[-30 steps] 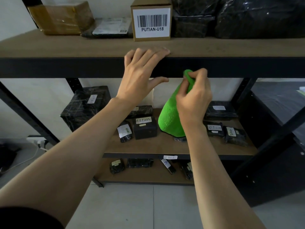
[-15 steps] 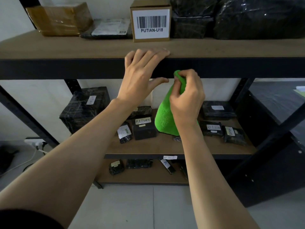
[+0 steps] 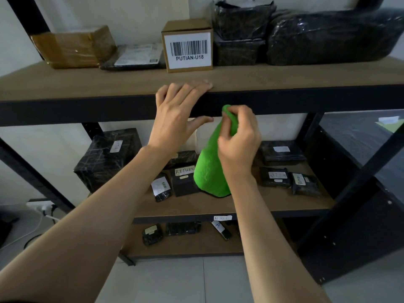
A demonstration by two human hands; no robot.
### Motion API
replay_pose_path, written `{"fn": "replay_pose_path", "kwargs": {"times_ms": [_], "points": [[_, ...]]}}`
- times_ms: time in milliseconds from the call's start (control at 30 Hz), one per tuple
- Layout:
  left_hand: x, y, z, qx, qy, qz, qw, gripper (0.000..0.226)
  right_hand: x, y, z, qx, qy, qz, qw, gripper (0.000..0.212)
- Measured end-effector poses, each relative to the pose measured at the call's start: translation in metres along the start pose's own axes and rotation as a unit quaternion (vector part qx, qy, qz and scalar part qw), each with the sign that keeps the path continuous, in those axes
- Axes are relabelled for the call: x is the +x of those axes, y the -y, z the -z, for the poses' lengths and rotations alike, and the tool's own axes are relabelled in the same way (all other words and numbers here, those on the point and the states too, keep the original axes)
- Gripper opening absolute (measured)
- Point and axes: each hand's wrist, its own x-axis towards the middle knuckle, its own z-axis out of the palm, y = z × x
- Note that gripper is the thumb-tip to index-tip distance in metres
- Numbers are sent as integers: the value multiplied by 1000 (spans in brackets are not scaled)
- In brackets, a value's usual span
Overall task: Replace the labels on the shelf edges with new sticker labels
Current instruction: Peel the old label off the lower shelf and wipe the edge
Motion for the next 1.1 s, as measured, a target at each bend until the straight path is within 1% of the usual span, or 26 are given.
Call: {"fn": "replay_pose_path", "kwargs": {"times_ms": [167,300,433,600,667,767,833,1000,1100], "points": [[1,-1,1,-7,-3,2,1000,57,4,-4,1,-40,21,40,998,5],[1,-2,3,-6,2,8,1000,58,4,-6,1,-44,6,35,998,5],[0,-4,4,-5,5,10,1000,58,5,-15,9,-40,-30,-11,999,3],[0,-4,4,-8,9,15,1000,59,9,-24,25,-16,-66,-85,994,7],[1,-5,5,-7,10,16,1000,59,9,-18,25,-3,-63,-60,996,7],[1,-6,5,-6,9,18,1000,58,4,-3,12,1,1,-3,1000,10],[1,-6,6,-5,9,18,1000,58,1,4,3,-15,29,19,999,11],[0,-8,5,-6,6,24,1000,55,4,2,0,-47,41,63,996,13],[0,-9,4,-5,5,22,1000,55,5,4,-1,-39,47,49,997,11]]}}
